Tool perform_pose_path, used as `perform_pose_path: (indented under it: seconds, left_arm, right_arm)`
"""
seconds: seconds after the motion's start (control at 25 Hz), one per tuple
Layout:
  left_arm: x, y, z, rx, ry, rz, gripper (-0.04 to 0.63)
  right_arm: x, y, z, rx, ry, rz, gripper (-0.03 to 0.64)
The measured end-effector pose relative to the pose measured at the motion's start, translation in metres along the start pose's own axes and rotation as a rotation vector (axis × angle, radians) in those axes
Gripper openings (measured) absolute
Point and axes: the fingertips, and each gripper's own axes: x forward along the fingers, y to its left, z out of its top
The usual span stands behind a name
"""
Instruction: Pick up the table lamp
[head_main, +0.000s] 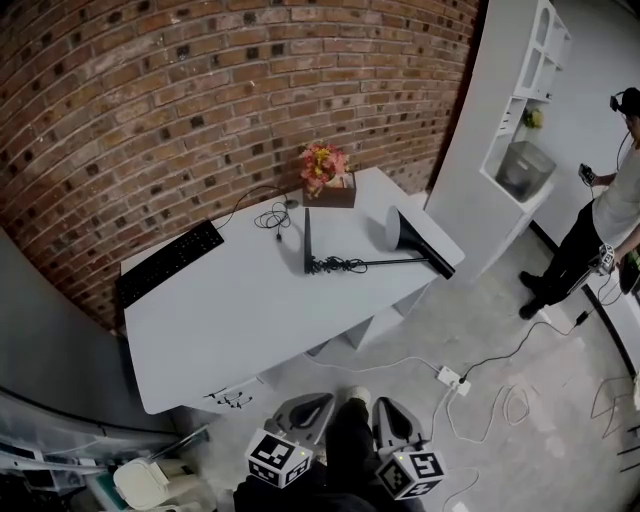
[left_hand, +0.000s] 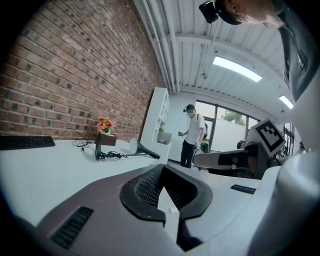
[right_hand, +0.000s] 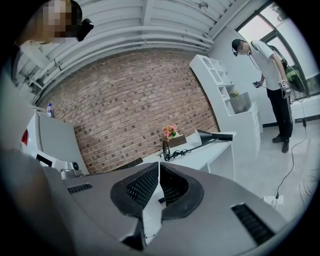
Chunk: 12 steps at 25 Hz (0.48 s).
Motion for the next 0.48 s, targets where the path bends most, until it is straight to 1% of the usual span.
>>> perform_pose_path:
  seconds: [0.12, 0.28, 0.36, 0.48]
  left_arm:
    - [0.006, 0.003, -0.002, -0.003, 0.006, 0.012, 0.005]
    - [0.016, 0.007, 0.001, 0.003, 0.028, 0.015, 0.005]
    - [0.025, 0.011, 0.001, 0.004, 0.033, 0.026, 0.005]
    - [0.04, 0.02, 0.001, -0.016, 0.036, 0.044, 0.005]
  right_arm:
    - [0.009, -0.009, -0.004, 0.005, 0.005, 0.003, 0.014]
    - [0.021, -0.011, 0.007, 0.015, -0.009, 0.032, 0.014]
    - [0.029, -0.017, 0.005, 0.008, 0.012, 0.039, 0.014]
    - [0.043, -0.028, 0.009, 0.021, 0.026, 0.051, 0.014]
